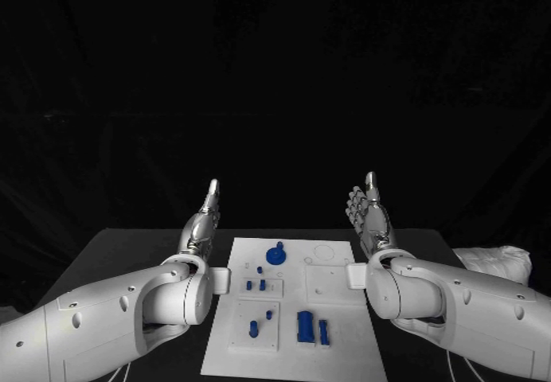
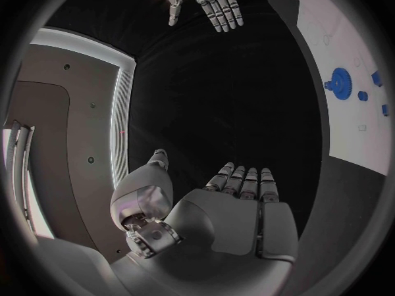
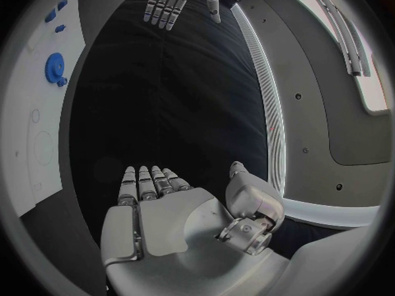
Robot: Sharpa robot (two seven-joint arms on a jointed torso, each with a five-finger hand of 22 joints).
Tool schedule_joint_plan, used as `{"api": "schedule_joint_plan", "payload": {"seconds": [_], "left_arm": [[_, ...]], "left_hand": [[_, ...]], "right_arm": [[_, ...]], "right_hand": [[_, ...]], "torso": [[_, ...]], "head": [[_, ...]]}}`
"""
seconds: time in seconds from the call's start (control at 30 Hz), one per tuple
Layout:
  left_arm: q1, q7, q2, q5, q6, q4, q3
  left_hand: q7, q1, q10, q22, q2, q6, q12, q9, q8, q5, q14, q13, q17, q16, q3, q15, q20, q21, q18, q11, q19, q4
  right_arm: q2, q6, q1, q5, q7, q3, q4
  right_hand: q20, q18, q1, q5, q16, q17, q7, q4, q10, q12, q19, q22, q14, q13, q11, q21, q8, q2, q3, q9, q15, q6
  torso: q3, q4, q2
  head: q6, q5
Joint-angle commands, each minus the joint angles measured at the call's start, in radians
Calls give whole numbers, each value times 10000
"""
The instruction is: Assemble the parts on the task board
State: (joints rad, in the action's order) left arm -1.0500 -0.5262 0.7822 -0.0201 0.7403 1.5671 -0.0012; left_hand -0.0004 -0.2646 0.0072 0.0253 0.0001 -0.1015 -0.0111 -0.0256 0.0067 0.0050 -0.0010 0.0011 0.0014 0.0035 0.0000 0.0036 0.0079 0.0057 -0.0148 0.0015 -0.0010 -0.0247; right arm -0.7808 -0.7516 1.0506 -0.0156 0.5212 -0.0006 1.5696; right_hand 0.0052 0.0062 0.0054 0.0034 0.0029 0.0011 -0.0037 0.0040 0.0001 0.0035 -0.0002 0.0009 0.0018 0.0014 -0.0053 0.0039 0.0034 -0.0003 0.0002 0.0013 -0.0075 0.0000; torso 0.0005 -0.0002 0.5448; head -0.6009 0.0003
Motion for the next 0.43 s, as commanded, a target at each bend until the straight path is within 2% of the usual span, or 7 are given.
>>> {"api": "schedule_joint_plan", "payload": {"seconds": [0.03, 0.07, 0.43], "left_arm": [[0, 62, -22, 201, 297, 29, 12], [0, 62, -22, 201, 297, 29, 12], [0, 62, -22, 201, 297, 29, 12]], "left_hand": [[4, 867, -72, -253, -1, 310, 111, 256, -67, -50, 10, -11, -14, -35, 0, -36, -79, -57, 148, -15, 10, 247], [4, 911, -72, -253, -1, 1015, 111, 256, -67, -50, 10, -11, -14, -35, 0, -36, -79, -57, 148, -15, 10, 247], [4, 1518, -72, -253, -1, 1015, 111, 256, -67, -50, 10, -11, -14, -35, 0, -36, -79, -57, 148, -15, 10, 247]], "right_arm": [[8, -184, -6, 156, -12, 6, 4], [8, -184, -6, 156, -12, 6, 4], [8, -184, -6, 156, -12, 6, 4]], "right_hand": [[-52, -62, -54, -34, -29, -11, 37, -40, -1, -35, 2, -9, -18, -14, 53, -39, -34, 3, -2, -13, 75, 0], [-52, -62, -54, -34, -29, -11, 37, -40, -1, -35, 2, -9, -18, -14, 53, -39, -34, 3, -2, -13, 75, 0], [-52, -62, -54, -34, -29, -11, 37, -40, -1, -35, 2, -9, -18, -14, 53, -39, -34, 3, -2, -13, 75, 0]], "torso": [[-5, 2, -6], [-5, 2, -6], [-5, 2, -6]], "head": [[9, -3], [9, -3], [9, -3]]}}
